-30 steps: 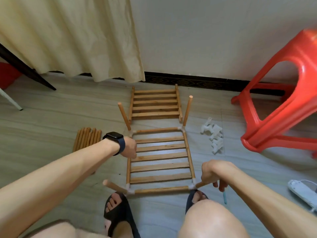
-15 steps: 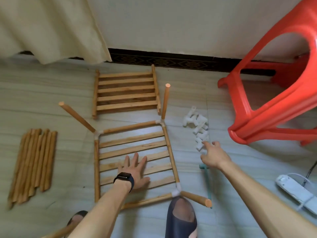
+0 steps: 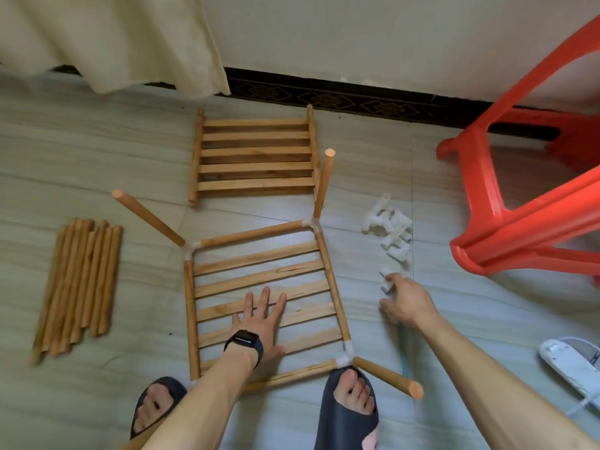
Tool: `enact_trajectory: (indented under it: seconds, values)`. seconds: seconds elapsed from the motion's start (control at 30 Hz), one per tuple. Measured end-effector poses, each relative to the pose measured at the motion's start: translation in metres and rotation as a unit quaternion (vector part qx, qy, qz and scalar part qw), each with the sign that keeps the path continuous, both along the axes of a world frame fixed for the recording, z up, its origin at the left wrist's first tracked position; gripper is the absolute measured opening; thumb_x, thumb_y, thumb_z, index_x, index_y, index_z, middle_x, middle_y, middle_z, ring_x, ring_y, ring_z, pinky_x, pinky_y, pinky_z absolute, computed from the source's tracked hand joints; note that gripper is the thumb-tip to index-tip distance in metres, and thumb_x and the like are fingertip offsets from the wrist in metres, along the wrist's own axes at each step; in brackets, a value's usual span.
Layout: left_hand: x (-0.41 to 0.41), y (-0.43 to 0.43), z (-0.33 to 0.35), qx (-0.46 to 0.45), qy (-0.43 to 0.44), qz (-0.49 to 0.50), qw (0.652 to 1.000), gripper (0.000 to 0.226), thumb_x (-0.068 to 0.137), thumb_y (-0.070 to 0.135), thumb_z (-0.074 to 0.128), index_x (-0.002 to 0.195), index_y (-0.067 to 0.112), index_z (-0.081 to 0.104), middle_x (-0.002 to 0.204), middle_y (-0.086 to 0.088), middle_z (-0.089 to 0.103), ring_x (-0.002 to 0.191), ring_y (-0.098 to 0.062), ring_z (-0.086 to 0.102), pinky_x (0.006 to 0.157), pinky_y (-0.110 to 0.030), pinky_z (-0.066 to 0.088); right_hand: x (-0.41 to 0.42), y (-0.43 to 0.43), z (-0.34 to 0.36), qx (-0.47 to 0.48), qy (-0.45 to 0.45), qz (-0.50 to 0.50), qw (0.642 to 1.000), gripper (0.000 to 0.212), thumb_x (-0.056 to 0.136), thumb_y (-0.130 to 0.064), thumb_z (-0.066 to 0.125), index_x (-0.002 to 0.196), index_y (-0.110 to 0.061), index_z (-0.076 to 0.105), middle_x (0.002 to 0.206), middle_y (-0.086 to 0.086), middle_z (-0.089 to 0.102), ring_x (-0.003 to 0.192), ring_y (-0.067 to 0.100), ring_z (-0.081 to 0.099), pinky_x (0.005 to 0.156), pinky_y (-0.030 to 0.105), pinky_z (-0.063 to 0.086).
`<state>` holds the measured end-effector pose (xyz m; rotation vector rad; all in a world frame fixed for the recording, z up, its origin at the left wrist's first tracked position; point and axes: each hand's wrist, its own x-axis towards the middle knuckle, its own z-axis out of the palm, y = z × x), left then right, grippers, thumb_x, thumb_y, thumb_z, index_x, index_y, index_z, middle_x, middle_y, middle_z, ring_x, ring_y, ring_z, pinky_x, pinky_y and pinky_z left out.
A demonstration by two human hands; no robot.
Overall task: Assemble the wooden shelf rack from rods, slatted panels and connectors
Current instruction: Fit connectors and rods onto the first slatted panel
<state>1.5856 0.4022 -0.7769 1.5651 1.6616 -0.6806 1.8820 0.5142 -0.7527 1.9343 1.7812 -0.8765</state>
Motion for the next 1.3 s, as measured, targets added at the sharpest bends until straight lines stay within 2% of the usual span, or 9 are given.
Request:
enact_trajectory:
  seconds: [0.23,0.47,0.6,0.7,0.8,0.9,1.0,1.17,1.3]
  values:
    - [-0.016,-0.014,-0.007,0.018,0.004,-0.025,1.000,0.111,0.090,0.054,0.063,0.150,0.043,-0.029,0.159,0.000,-0.036,0.151,-0.034,-0.021,0.121,-0.063,0.008,-0.001,-0.020,0.001,-0.037,0.016,0.022,0.999,0.060,0.089,-0.033,0.066,0.145,-0.027,0.047,0.137,0.009,0.054,0.125,0.027,0.054,0.102,0.033,0.043]
    - [-0.020,-0.011,-0.013,0.016,-0.005,-0.037,0.999,0.112,0.092,0.046,0.066,0.150,0.041,-0.029,0.155,-0.001,-0.041,0.149,-0.035,-0.024,0.123,-0.055,0.005,-0.013,-0.007,0.028,0.067,0.141,-0.050,0.986,0.003,0.093,-0.028,0.064,0.093,-0.028,0.062,0.094,0.003,0.068,0.087,0.022,0.065,0.072,0.030,0.045]
    - [-0.021,0.004,-0.010,0.012,0.007,-0.062,0.998,0.114,0.091,0.038,0.069,0.151,0.041,-0.027,0.156,-0.001,-0.039,0.150,-0.034,-0.023,0.123,-0.054,0.002,-0.032,0.012,0.065,0.027,0.280,-0.153,0.947,0.003,0.100,-0.025,0.057,0.099,-0.022,0.056,0.088,0.006,0.073,0.061,0.013,0.066,0.063,0.028,0.049]
    - [-0.021,0.022,0.001,0.007,0.031,-0.090,0.995,0.112,0.091,0.007,0.065,0.154,0.042,-0.020,0.162,-0.002,-0.031,0.152,-0.031,-0.016,0.122,-0.054,0.005,-0.053,0.023,0.097,-0.009,0.365,-0.190,0.911,0.012,0.105,-0.026,0.049,0.107,-0.018,0.058,0.087,0.007,0.073,0.058,0.014,0.059,0.065,0.033,0.049]
    - [-0.022,0.046,0.029,-0.033,0.032,-0.100,0.994,0.078,0.096,0.009,0.054,0.160,0.031,0.014,0.168,-0.008,0.003,0.154,-0.030,0.009,0.122,-0.054,0.018,-0.076,0.028,0.131,-0.043,0.417,-0.194,0.887,0.021,0.106,-0.027,0.047,0.108,-0.015,0.064,0.079,0.003,0.070,0.056,0.012,0.053,0.064,0.031,0.050]
    - [-0.034,0.072,0.088,0.002,-0.020,-0.006,1.000,0.055,0.101,0.042,0.051,0.151,0.021,0.040,0.154,-0.008,0.042,0.136,-0.029,0.045,0.109,-0.041,0.041,-0.104,0.029,0.164,-0.048,0.453,-0.180,0.872,0.029,0.107,-0.028,0.043,0.108,-0.010,0.066,0.073,0.001,0.063,0.055,0.010,0.048,0.059,0.025,0.046]
    - [-0.067,0.099,0.168,0.089,-0.088,0.102,0.987,0.050,0.101,0.043,0.051,0.147,0.024,0.046,0.145,-0.005,0.051,0.129,-0.026,0.051,0.104,-0.036,0.042,-0.135,0.028,0.194,-0.052,0.476,-0.170,0.861,0.035,0.107,-0.036,0.041,0.101,-0.010,0.064,0.066,-0.002,0.055,0.054,0.010,0.044,0.059,0.024,0.043]
    - [-0.124,0.104,0.285,0.165,-0.255,0.303,0.903,0.039,0.101,0.043,0.052,0.133,0.022,0.060,0.118,0.001,0.069,0.104,-0.015,0.066,0.081,-0.025,0.051,-0.190,0.029,0.252,-0.039,0.468,-0.118,0.875,0.037,0.107,-0.040,0.038,0.092,-0.012,0.058,0.059,-0.004,0.044,0.052,0.011,0.034,0.054,0.024,0.035]
    - [-0.150,0.073,0.328,0.142,-0.353,0.345,0.858,0.048,0.093,0.059,0.057,0.133,0.034,0.057,0.122,0.007,0.071,0.113,-0.016,0.065,0.104,-0.043,0.044,-0.233,0.030,0.295,-0.022,0.442,-0.055,0.895,0.039,0.105,-0.041,0.040,0.086,-0.013,0.058,0.055,-0.005,0.043,0.047,0.010,0.034,0.046,0.020,0.033]
